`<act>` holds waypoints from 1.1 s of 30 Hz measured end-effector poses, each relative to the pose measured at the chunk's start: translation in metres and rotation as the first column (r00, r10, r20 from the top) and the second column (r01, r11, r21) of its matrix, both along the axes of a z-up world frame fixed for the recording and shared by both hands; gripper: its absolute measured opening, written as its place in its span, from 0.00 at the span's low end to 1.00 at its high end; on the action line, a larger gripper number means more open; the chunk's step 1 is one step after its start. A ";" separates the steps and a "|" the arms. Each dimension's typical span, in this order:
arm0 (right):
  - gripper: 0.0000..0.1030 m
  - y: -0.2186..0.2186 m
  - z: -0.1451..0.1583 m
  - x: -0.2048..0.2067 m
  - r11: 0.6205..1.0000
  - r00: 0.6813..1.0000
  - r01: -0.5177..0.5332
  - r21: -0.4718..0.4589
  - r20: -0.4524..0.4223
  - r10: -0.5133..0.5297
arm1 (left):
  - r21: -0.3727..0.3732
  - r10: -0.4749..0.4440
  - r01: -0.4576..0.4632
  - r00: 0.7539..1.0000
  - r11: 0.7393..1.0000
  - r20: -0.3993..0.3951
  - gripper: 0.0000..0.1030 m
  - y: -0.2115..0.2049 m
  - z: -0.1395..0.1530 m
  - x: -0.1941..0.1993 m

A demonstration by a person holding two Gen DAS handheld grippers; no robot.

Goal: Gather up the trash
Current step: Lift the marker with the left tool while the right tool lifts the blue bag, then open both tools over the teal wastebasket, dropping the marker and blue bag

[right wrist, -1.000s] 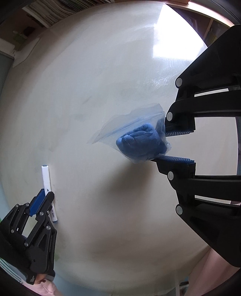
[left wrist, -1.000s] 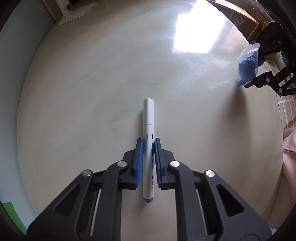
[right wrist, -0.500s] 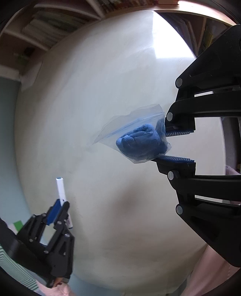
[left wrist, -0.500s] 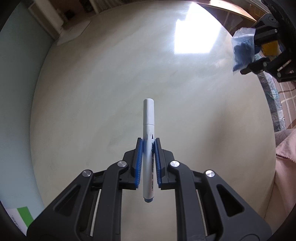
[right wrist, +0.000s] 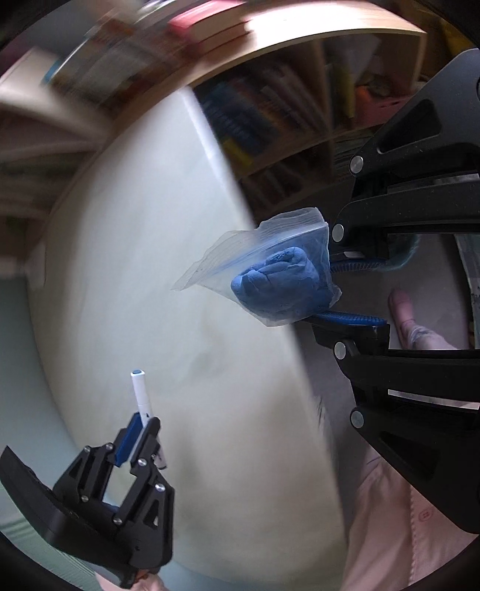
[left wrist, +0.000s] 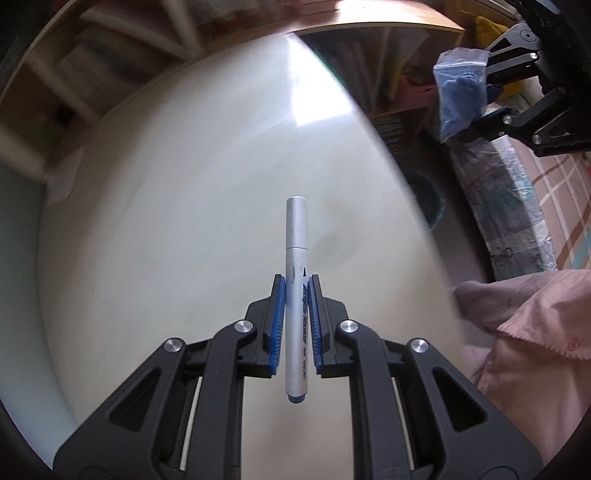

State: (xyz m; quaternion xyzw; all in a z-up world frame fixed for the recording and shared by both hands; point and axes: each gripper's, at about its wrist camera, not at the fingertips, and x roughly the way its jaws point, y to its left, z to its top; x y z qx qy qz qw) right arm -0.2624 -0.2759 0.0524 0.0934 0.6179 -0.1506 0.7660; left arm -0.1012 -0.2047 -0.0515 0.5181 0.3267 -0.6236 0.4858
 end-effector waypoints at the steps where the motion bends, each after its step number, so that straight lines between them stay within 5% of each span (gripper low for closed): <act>1: 0.19 -0.007 -0.004 -0.007 1.000 1.000 0.021 0.001 -0.001 -0.021 | 0.001 -0.015 0.015 1.000 1.000 -0.007 0.11 -0.007 -0.002 -0.015; 10: 0.19 -0.059 -0.012 -0.133 0.974 0.974 0.225 0.031 -0.012 -0.224 | 0.029 -0.164 0.167 0.984 0.986 -0.075 0.11 -0.081 -0.031 -0.160; 18: 0.19 -0.085 -0.036 -0.216 0.934 0.938 0.347 0.088 -0.044 -0.345 | 0.099 -0.249 0.263 0.959 0.960 -0.135 0.11 -0.121 -0.071 -0.247; 33: 0.19 -0.107 -0.082 -0.261 0.900 0.920 0.391 0.191 -0.085 -0.382 | 0.206 -0.252 0.290 0.949 0.935 -0.191 0.11 -0.156 -0.132 -0.322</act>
